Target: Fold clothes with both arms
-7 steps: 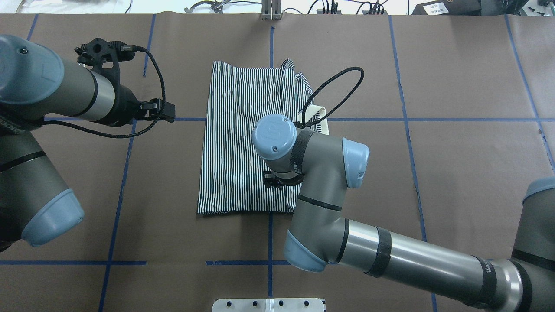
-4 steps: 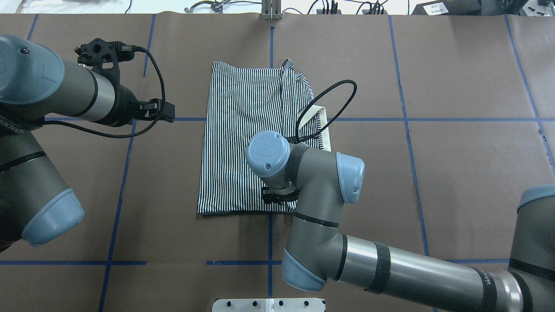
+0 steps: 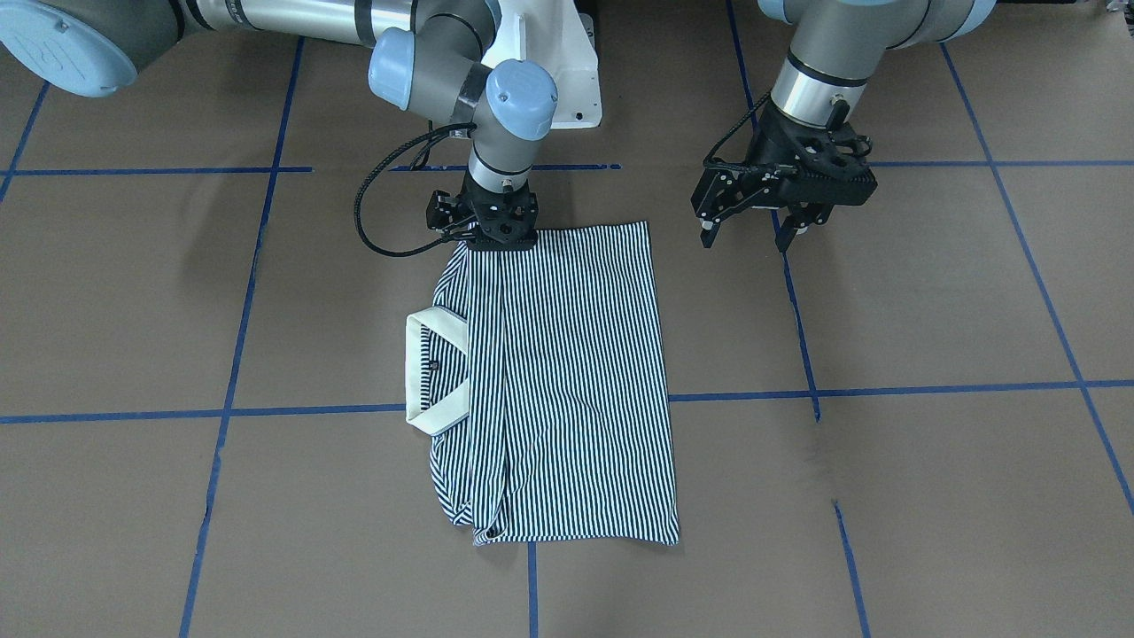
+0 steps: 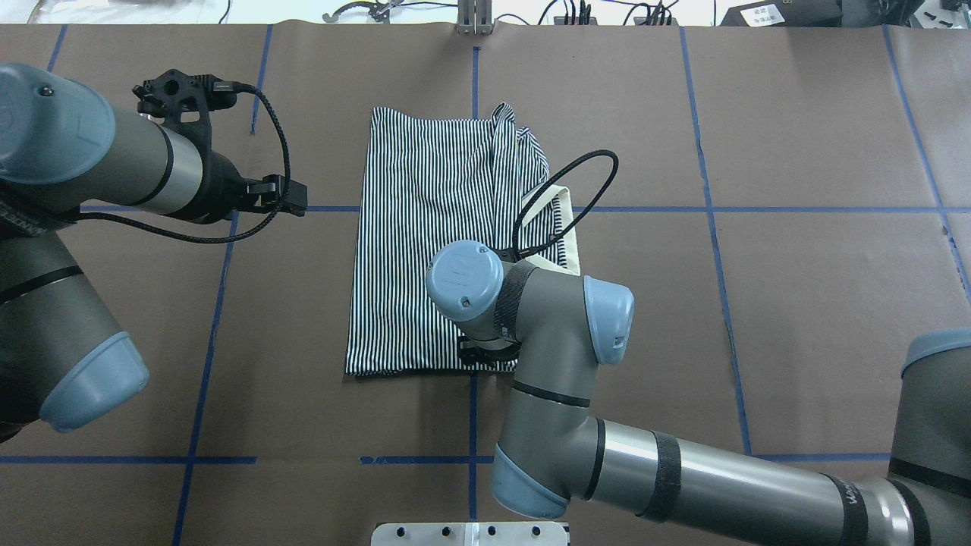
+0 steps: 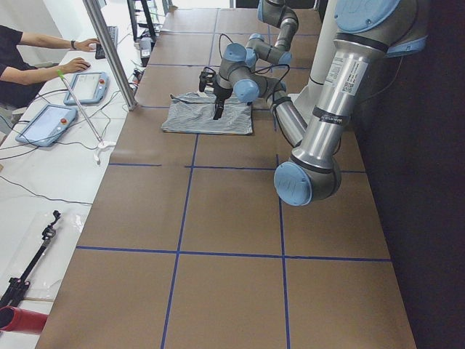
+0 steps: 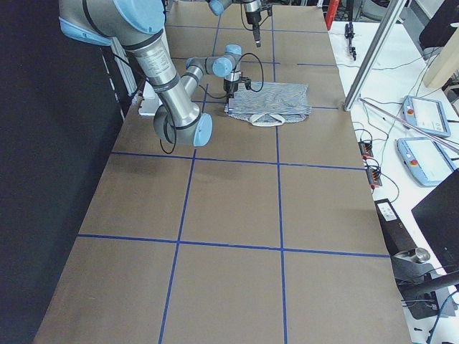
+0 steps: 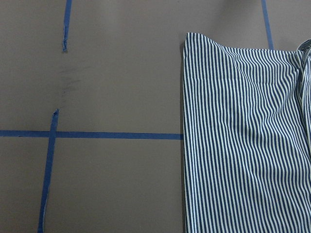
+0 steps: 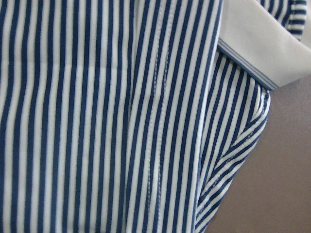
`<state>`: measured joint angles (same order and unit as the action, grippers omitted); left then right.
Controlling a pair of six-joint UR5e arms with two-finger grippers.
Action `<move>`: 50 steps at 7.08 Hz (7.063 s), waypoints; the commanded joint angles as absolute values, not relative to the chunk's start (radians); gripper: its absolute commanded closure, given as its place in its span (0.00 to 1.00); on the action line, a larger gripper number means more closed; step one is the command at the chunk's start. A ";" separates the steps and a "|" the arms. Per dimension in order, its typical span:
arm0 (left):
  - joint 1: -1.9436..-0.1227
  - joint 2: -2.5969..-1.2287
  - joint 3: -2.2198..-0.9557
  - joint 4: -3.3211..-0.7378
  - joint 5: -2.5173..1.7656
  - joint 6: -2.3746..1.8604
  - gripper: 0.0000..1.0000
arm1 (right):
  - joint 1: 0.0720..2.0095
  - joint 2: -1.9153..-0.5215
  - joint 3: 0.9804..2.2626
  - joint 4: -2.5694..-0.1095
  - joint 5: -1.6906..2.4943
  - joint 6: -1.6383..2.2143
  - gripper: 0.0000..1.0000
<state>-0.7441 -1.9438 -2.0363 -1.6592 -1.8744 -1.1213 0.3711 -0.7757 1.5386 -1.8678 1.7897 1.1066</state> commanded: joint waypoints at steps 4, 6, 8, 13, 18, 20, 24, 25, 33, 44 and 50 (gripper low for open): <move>-0.721 -1.950 -2.029 -1.661 -1.873 -1.144 0.00 | 0.391 -0.827 1.560 -1.891 1.789 1.080 0.00; -0.698 -1.950 -2.028 -1.664 -1.870 -1.160 0.00 | 0.422 -0.895 1.653 -1.904 1.790 1.056 0.00; -0.695 -1.950 -2.026 -1.664 -1.870 -1.160 0.00 | 0.439 -0.930 1.692 -1.905 1.789 1.045 0.00; -0.673 -1.957 -2.032 -1.667 -1.868 -1.190 0.00 | 0.506 -0.933 1.694 -1.896 1.789 0.941 0.00; -0.681 -1.950 -2.055 -1.660 -1.870 -1.181 0.00 | 0.509 -0.719 1.471 -1.862 1.786 0.881 0.00; -0.680 -1.948 -2.054 -1.660 -1.870 -1.183 0.00 | 0.509 -0.726 1.435 -1.861 1.773 0.859 0.00; -0.676 -1.950 -2.052 -1.661 -1.871 -1.183 0.00 | 0.509 -0.727 1.424 -1.861 1.764 0.828 0.00; -0.676 -1.951 -2.054 -1.661 -1.871 -1.183 0.00 | 0.508 -0.732 1.424 -1.861 1.763 0.828 0.00; -0.673 -1.959 -2.054 -1.661 -1.875 -1.189 0.00 | 0.550 -0.756 1.407 -1.859 1.763 0.790 0.00; -0.713 -1.956 -2.056 -1.657 -1.884 -1.175 0.00 | 0.643 -0.540 0.993 -1.513 1.702 0.679 0.00; -0.709 -1.959 -2.052 -1.658 -1.884 -1.177 0.00 | 0.722 -0.563 0.954 -1.499 1.695 0.632 0.00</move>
